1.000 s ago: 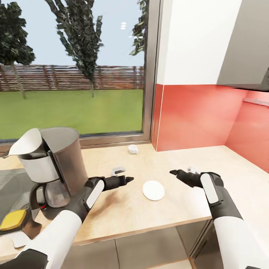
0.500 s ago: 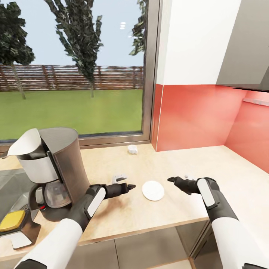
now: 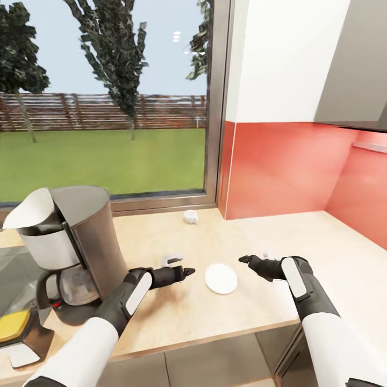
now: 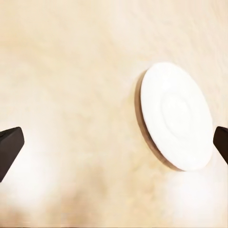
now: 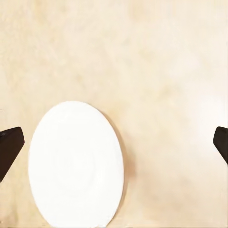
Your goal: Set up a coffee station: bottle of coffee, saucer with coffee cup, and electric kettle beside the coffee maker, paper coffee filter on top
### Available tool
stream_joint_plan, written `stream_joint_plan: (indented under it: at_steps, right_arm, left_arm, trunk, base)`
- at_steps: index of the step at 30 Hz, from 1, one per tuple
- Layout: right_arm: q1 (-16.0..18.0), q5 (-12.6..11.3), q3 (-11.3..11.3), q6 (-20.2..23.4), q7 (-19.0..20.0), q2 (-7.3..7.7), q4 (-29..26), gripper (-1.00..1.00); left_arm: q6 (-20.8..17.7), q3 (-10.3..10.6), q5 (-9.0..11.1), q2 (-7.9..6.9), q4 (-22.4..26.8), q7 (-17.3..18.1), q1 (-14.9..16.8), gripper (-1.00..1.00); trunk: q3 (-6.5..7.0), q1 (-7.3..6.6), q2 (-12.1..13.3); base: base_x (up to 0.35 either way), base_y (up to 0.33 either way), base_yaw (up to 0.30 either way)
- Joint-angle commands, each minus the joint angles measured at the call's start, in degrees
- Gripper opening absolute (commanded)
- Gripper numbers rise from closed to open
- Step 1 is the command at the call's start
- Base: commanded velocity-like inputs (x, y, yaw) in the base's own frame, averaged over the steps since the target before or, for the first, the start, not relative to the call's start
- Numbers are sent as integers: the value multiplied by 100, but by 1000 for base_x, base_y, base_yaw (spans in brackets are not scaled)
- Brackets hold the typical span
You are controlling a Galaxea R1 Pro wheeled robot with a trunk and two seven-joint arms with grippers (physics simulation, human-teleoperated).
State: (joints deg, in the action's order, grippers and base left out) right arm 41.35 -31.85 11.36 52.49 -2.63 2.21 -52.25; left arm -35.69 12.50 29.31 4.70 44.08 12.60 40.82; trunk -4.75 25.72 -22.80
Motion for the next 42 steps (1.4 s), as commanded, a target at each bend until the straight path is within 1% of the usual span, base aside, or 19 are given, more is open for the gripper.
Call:
stream_joint_plan:
  at_steps: [1, 5, 7, 9, 11, 13, 14, 15, 17, 18, 21, 23, 26, 32, 42]
  right_arm:
    - [5, -37, 7, 25, -27, -1, -3, 100]
    - [5, -39, 7, 25, -27, -1, 26, 100]
    - [5, -42, 7, 20, -19, -2, 144, 100]
    - [5, -42, 7, 23, 73, -2, 235, 100]
    - [5, -39, 10, 24, 333, 0, 308, 100]
    - [5, -16, 13, 24, 861, 12, 458, 100]
    - [5, -10, 14, 26, 994, 16, 510, 100]
    - [5, 1, 8, 25, 1488, 35, 823, 100]
    - [5, 0, 7, 25, 1610, 40, 917, 100]
    - [5, -1, 7, 25, 1622, 40, 926, 100]
    - [5, -4, 7, 25, 1665, 36, 959, 100]
    - [5, -6, 7, 25, 1672, 30, 965, 100]
    - [5, -10, 7, 25, 1676, 21, 973, 100]
    - [5, -7, 7, 25, 1678, 17, 973, 100]
    - [5, -11, 7, 25, 1678, 16, 962, 100]
  left_arm:
    - [-26, -2, 8, 2, 2, 5, 5, 100]
    - [-25, -2, 5, 4, -1, 6, 5, 100]
    - [-23, -2, 5, 4, -3, 6, 1, 100]
    - [-20, -2, 5, 5, -5, 9, -2, 100]
    - [-18, -2, 9, 5, -28, 11, -3, 100]
    - [-21, -2, 12, 5, -61, 13, -3, 100]
    - [-22, -2, 12, 5, -65, 13, -4, 100]
    - [-28, -2, 10, 7, -85, 16, -4, 100]
    - [-38, 2, 12, 11, -90, 20, -4, 100]
    - [-39, 3, 25, 12, -90, 23, -4, 100]
    - [-48, 21, 292, 15, -94, 143, -7, 100]
    - [-50, 27, 391, 14, -122, 277, -9, 100]
    - [-41, 37, 462, 14, -244, 517, -6, 100]
    - [-24, 38, 497, 14, -378, 668, -4, 100]
    - [-6, 42, 500, 16, -399, 690, -4, 100]
  trunk:
    - [-13, 6, -12]
    - [-13, 6, -12]
    - [-13, 6, -12]
    - [-13, 6, -12]
    - [-13, 6, -12]
    - [-13, 6, -12]
    - [-13, 6, -12]
    - [-13, 6, -12]
    - [-13, 6, -12]
    - [-13, 6, -12]
    - [-13, 6, -12]
    - [-13, 6, -12]
    - [-13, 6, -12]
    - [-13, 6, -12]
    - [-13, 6, -12]
  base:
    - [256, 0, 0]
    - [161, 0, 0]
    - [49, 0, 0]
    - [25, 0, 0]
    - [11, 0, 0]
    - [5, 0, 0]
    - [3, 0, 0]
    - [0, 0, 0]
    - [0, 0, 0]
    - [0, 0, 0]
    - [0, 0, 0]
    - [0, 0, 0]
    - [0, 0, 0]
    - [0, 0, 0]
    - [23, 0, 0]
